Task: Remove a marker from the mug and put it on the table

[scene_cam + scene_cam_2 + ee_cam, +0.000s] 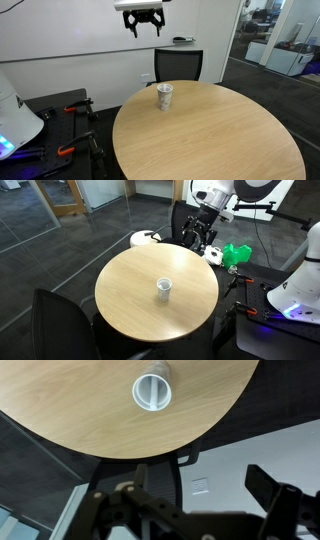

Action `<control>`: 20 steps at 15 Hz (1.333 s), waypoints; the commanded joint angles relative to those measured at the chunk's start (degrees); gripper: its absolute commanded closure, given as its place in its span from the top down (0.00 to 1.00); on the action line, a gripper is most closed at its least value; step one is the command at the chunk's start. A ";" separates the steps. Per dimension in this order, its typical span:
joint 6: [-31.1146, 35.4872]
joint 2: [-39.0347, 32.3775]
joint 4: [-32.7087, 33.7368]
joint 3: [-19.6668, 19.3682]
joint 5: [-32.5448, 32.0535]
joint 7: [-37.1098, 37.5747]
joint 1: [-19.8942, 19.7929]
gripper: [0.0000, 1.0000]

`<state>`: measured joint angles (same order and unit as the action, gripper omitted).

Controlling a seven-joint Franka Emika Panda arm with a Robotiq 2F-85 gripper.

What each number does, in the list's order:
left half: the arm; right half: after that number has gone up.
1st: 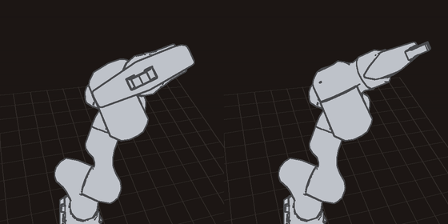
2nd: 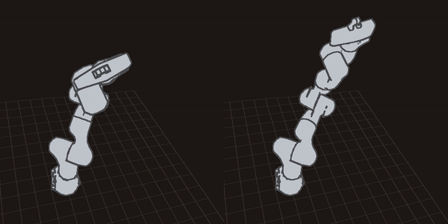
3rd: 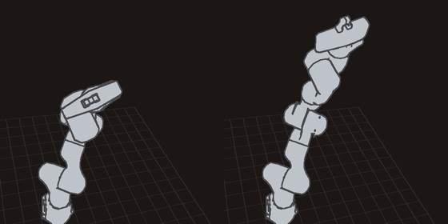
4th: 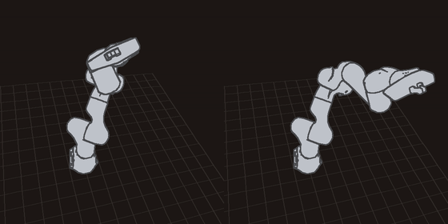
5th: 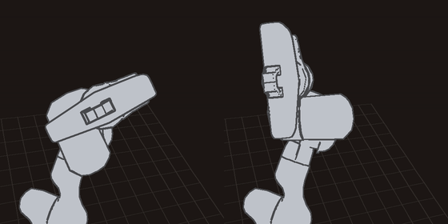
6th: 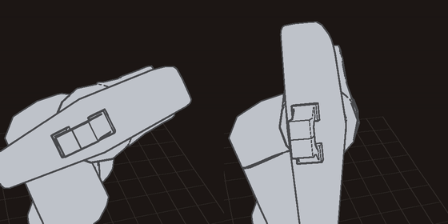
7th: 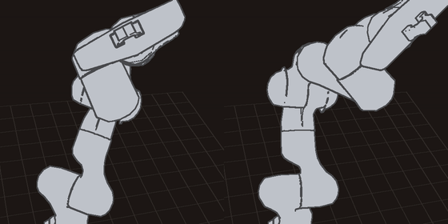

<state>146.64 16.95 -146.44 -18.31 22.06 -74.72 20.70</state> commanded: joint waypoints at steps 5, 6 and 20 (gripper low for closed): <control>-2.91 -12.73 5.80 6.91 10.48 -17.39 -4.48 1.00; -2.78 -14.32 6.64 8.18 11.24 -19.24 -5.56 1.00; -0.54 -22.33 10.46 18.45 10.44 -21.65 -16.01 1.00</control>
<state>145.67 -4.09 -136.89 -2.24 32.70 -95.38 7.43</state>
